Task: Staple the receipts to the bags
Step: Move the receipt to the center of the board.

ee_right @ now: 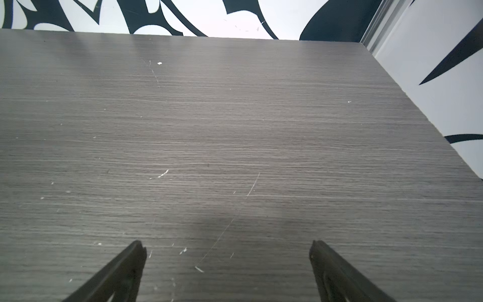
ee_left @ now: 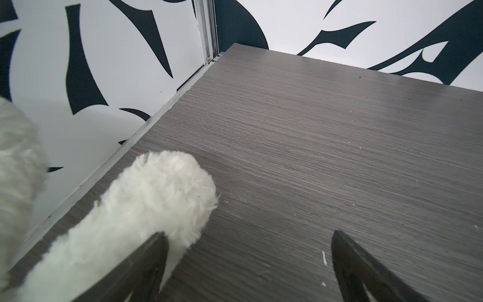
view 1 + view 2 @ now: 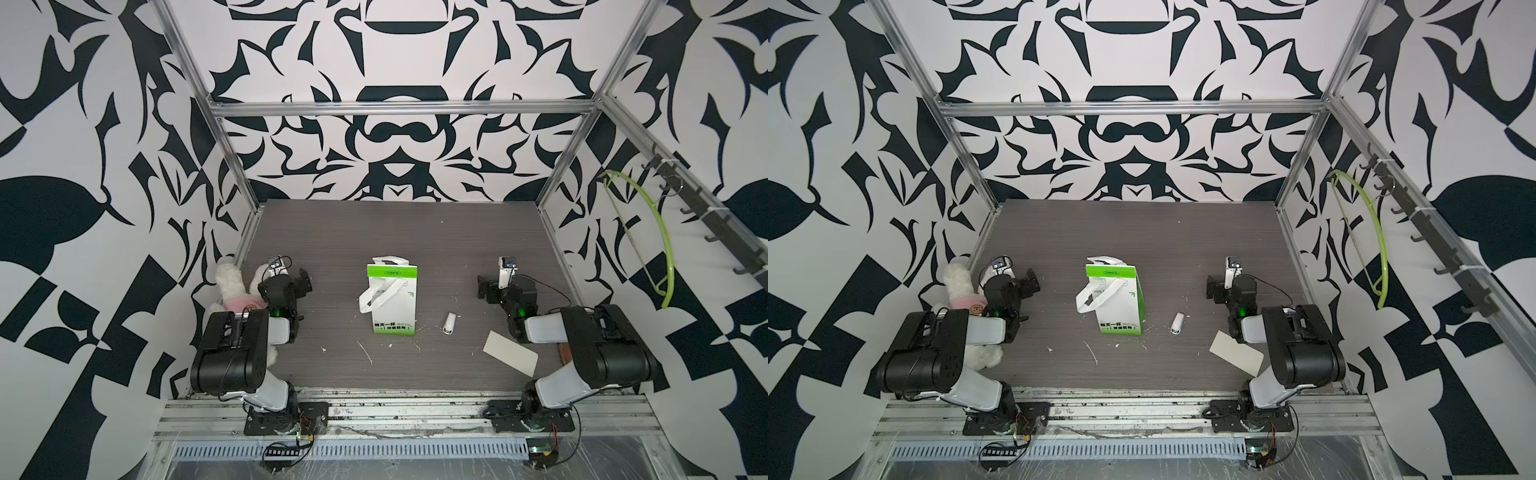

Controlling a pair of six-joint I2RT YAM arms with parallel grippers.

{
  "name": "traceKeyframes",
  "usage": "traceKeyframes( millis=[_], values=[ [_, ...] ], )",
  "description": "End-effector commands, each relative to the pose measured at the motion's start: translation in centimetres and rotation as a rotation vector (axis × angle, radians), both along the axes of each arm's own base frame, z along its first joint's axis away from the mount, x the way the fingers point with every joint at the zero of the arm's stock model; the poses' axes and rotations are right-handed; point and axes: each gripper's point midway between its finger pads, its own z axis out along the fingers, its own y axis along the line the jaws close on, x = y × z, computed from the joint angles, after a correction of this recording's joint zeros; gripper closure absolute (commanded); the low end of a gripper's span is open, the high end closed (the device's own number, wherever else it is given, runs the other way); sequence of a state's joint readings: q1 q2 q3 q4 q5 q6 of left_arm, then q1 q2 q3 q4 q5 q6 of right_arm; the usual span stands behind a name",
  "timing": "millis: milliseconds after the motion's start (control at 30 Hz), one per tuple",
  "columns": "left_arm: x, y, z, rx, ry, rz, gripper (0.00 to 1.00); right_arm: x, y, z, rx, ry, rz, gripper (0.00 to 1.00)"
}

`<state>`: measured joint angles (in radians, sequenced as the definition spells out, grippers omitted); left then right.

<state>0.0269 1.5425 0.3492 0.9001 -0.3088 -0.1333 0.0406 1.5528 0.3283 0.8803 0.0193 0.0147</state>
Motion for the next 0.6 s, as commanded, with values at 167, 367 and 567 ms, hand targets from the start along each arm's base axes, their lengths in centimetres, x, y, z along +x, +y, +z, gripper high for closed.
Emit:
traceKeyframes(
  millis=[167, 367, 567],
  values=[
    [0.6, 0.0, 0.8, 0.002, -0.026, -0.007, 0.01, 1.1, 0.0, 1.7, -0.004, -0.052, 0.006, 0.0],
    [0.7, 0.0, 0.8, 0.005, -0.024, -0.013, 0.01, 1.1, 0.0, 1.6, -0.004, -0.052, 0.009, 0.0],
    [-1.0, -0.1, 4.5, 0.029, -0.126, 0.015, 0.01, 0.0, -2.0, 7.9, 0.014, -0.06, -0.131, 0.05]
  ],
)
